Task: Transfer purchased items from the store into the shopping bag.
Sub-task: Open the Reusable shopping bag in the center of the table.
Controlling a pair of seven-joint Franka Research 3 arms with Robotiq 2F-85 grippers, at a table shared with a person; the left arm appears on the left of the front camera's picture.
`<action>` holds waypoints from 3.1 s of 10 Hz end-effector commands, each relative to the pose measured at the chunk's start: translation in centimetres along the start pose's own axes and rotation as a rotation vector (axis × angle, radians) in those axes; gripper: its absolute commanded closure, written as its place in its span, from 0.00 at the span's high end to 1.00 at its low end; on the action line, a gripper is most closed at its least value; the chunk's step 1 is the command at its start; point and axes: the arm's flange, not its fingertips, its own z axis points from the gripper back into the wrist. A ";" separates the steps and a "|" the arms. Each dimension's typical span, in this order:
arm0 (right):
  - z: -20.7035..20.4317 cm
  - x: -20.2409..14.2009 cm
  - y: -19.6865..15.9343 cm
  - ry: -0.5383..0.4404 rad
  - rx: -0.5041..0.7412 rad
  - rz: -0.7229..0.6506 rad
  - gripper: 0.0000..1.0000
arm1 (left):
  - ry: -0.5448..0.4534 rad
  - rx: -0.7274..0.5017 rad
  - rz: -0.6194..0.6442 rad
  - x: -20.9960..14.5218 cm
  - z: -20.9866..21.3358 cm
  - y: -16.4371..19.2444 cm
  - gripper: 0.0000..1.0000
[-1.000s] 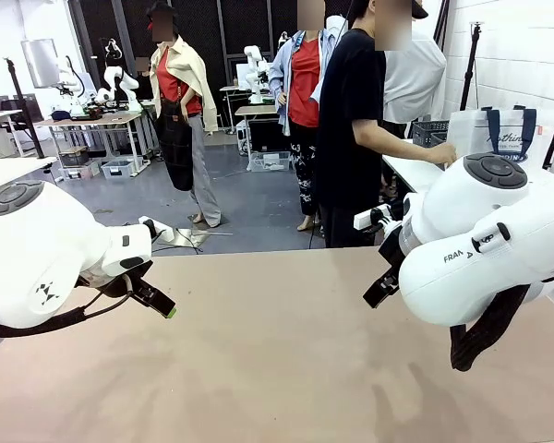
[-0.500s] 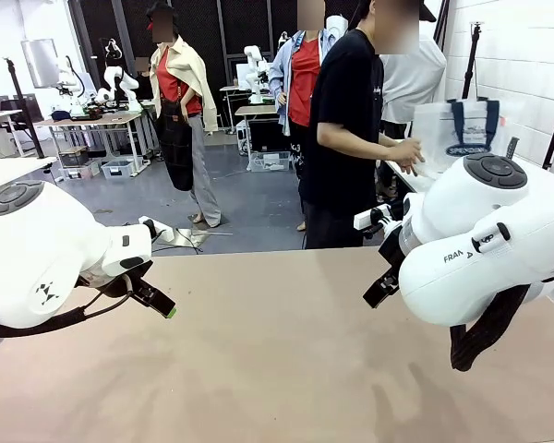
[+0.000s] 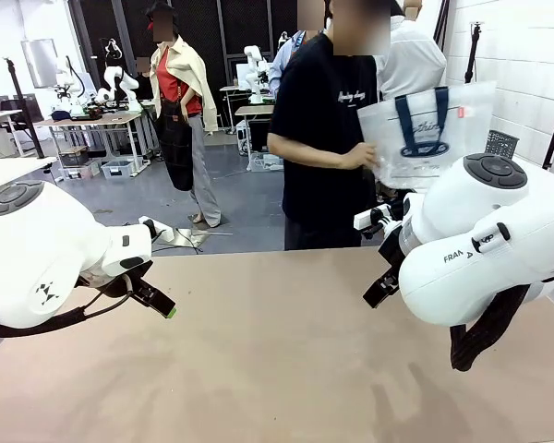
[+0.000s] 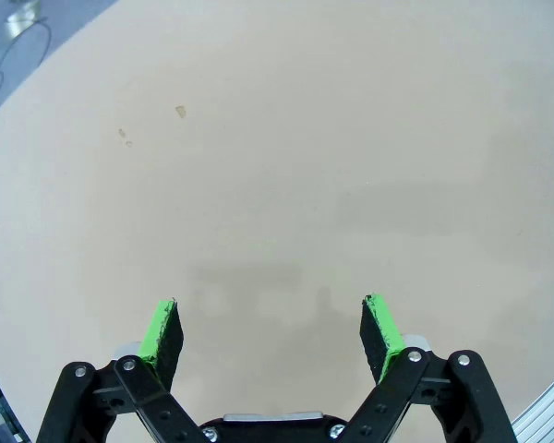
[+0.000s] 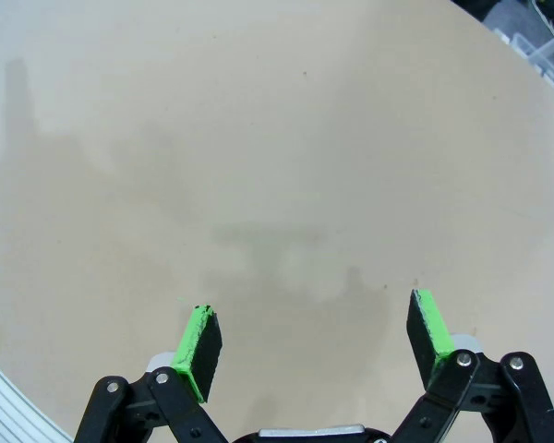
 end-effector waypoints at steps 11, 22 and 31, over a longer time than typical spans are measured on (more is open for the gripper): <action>0.0 0.0 0.0 0.000 0.000 0.000 1.00 | 0.000 0.001 0.001 0.0 0.0 0.1 1.00; 0.0 0.0 0.0 0.000 0.000 0.000 1.00 | 0.000 0.001 0.001 0.0 0.0 0.1 1.00; 4.4 3.6 -1.6 0.089 0.176 0.005 1.00 | -0.020 -0.227 0.092 3.0 4.5 1.3 1.00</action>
